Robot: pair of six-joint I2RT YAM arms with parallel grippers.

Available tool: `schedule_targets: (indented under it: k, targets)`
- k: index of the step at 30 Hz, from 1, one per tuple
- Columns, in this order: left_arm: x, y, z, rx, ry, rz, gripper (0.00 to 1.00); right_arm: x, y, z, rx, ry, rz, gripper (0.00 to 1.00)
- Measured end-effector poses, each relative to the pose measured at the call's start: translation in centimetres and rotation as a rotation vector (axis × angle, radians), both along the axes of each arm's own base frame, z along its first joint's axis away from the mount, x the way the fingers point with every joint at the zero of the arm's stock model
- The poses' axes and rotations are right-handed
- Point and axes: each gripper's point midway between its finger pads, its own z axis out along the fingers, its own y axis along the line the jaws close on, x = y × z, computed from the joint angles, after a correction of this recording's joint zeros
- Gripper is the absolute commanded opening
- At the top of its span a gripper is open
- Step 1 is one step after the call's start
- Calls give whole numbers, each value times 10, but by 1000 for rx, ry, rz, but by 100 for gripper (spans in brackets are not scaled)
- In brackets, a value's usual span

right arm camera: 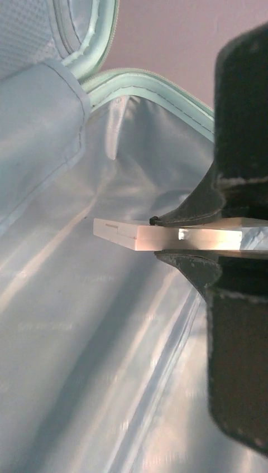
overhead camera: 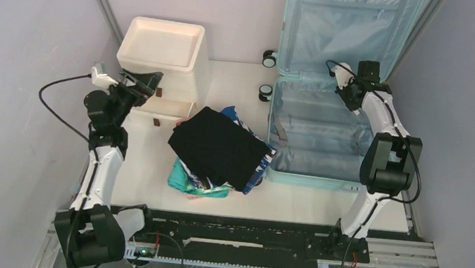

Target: Open, take out, and arrange the luggage

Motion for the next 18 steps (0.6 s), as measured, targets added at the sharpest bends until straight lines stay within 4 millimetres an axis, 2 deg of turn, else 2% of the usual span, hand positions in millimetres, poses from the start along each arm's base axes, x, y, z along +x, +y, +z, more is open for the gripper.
schedule_targets:
  k: [5, 10, 14, 18]
  targets:
    - [1, -45, 14, 20, -79, -145, 88, -3, 24, 33, 186, -43, -14, 0]
    - [10, -92, 12, 19, -106, -292, 88, -5, 46, 56, 412, -41, -25, 0]
    - [14, -137, 18, 19, -135, -430, 88, -11, 68, 76, 652, -18, -37, 0]
    - [17, -174, 33, 4, -174, -539, 85, -20, 100, 100, 929, 37, -12, 0]
